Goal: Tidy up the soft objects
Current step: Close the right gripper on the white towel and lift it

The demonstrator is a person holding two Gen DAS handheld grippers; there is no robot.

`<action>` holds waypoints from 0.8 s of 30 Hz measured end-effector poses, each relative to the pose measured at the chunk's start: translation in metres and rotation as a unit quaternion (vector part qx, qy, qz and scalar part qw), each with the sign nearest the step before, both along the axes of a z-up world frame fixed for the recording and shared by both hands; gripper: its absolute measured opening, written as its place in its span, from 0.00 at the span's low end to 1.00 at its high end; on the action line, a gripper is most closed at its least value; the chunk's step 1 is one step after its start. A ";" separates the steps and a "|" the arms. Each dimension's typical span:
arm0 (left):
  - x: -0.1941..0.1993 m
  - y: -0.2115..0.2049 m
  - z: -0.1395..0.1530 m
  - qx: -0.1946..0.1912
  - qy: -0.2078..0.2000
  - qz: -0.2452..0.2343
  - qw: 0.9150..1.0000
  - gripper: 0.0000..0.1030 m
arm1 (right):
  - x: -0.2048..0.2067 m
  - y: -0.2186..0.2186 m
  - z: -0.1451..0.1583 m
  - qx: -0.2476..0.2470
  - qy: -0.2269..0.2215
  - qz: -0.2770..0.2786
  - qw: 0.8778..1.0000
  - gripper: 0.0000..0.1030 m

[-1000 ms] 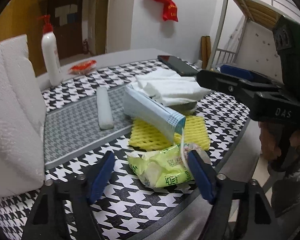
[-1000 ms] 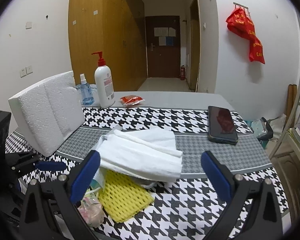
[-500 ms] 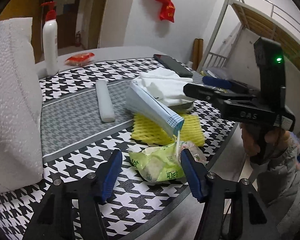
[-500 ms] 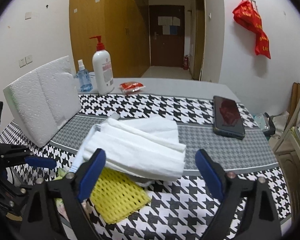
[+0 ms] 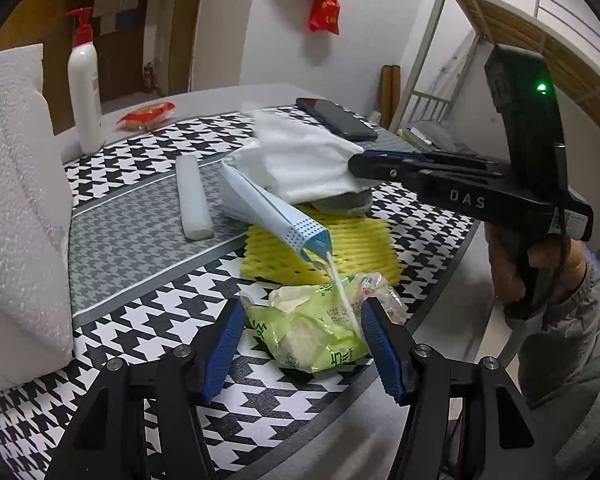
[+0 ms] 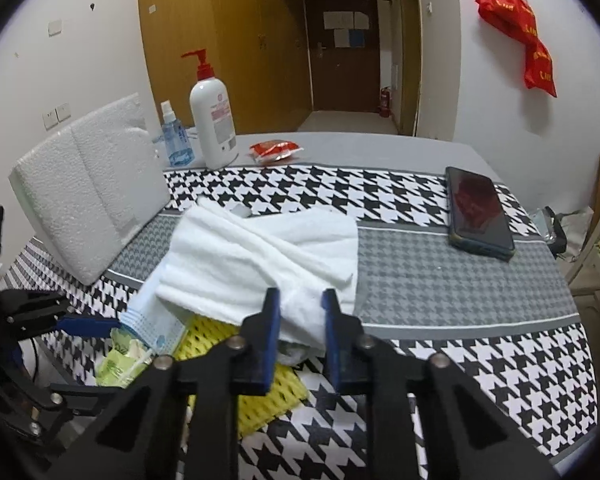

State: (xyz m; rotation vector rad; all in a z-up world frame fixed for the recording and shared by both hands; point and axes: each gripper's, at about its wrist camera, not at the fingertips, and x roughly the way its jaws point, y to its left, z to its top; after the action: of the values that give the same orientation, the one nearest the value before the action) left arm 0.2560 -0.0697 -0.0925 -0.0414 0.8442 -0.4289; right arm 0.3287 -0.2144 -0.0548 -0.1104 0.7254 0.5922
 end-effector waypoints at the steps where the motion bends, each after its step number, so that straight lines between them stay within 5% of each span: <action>1: -0.001 -0.001 0.001 0.001 -0.002 -0.002 1.000 0.61 | -0.003 -0.002 0.003 0.001 -0.004 0.001 1.000 0.13; 5: -0.012 -0.002 0.012 0.002 -0.025 -0.011 1.000 0.63 | -0.011 -0.012 0.016 0.007 -0.021 -0.007 1.000 0.12; 8: -0.018 0.000 0.019 -0.002 -0.041 -0.011 0.999 0.75 | -0.018 -0.020 0.025 0.011 -0.031 -0.014 0.999 0.12; 14: -0.027 0.000 0.024 -0.008 -0.050 -0.044 0.998 0.84 | -0.032 -0.034 0.035 0.008 -0.046 -0.026 0.999 0.12; 24: -0.013 -0.023 0.004 0.112 -0.058 -0.137 0.983 0.85 | -0.050 -0.066 0.042 0.012 -0.051 -0.060 0.997 0.12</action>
State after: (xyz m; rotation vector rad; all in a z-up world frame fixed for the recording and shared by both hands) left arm 0.2426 -0.0922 -0.0889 0.3091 0.7817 -0.5859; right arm 0.2787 -0.2804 -0.0131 -0.0741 0.6208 0.4770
